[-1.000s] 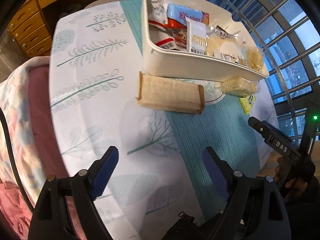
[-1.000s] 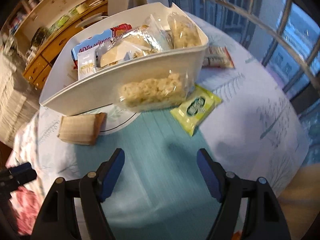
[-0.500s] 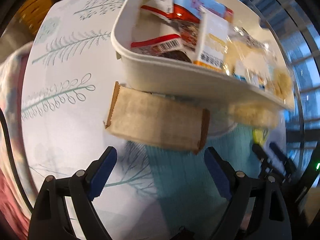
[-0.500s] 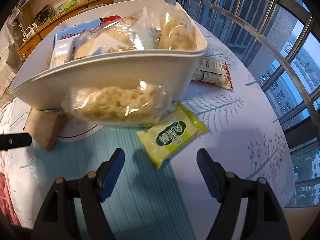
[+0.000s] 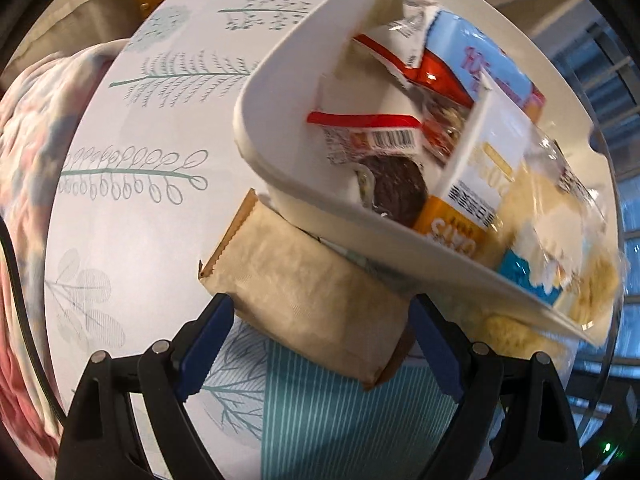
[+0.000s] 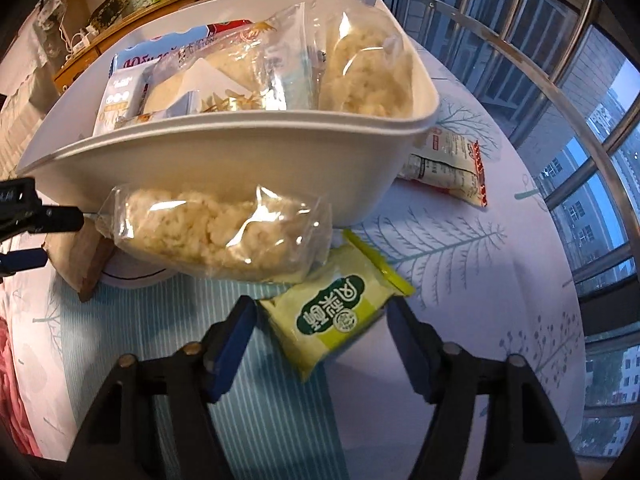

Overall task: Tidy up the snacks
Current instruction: 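Grasp the green-yellow packet with the right tool while the left tool grasps the brown paper bar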

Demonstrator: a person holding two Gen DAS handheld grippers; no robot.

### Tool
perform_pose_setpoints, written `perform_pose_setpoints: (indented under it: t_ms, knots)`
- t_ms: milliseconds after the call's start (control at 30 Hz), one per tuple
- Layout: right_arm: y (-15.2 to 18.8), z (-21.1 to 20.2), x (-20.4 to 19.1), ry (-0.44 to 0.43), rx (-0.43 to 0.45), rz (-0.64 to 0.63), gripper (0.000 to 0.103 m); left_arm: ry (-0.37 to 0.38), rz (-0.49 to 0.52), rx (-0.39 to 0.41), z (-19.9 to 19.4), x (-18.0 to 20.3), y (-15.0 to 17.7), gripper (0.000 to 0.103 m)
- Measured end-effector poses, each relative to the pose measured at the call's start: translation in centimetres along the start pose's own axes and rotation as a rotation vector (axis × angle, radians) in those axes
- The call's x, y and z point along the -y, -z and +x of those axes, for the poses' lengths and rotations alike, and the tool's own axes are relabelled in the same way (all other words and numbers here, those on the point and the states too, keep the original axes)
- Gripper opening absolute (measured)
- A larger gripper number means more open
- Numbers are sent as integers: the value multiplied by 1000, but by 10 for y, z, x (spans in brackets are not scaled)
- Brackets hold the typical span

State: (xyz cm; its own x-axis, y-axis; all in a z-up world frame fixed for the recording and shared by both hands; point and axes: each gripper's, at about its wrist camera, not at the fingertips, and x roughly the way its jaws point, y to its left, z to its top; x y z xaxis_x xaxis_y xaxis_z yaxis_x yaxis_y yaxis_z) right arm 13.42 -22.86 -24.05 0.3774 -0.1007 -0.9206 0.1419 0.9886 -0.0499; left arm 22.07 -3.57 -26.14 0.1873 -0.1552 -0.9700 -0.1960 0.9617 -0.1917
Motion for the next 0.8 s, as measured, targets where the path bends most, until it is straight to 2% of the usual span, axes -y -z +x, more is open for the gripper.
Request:
perform_pose_setpoints:
  t_ms: [200, 267, 333, 367, 567, 667, 800]
  knots:
    - [-5, 5, 9, -18, -19, -14, 61, -80, -51, 23, 6, 13, 0, 89]
    - [-5, 5, 12, -24, -20, -22, 60, -120, -81, -3, 14, 10, -1, 91]
    - [-6, 6, 15, -31, -24, -34, 58, -95, -136, -11, 19, 5, -3, 93]
    - [-8, 6, 16, -34, -25, -37, 56, -110, -149, -15, 20, 4, -3, 93]
    - [-10, 8, 21, -58, -38, -55, 51, -109, -155, -50, 24, -1, -5, 93]
    - [-9, 7, 21, -64, -41, -53, 50, -104, -155, -57, 26, -2, -9, 88]
    - [-6, 5, 22, -69, -49, -40, 48, -89, -144, -61, 25, -3, -9, 70]
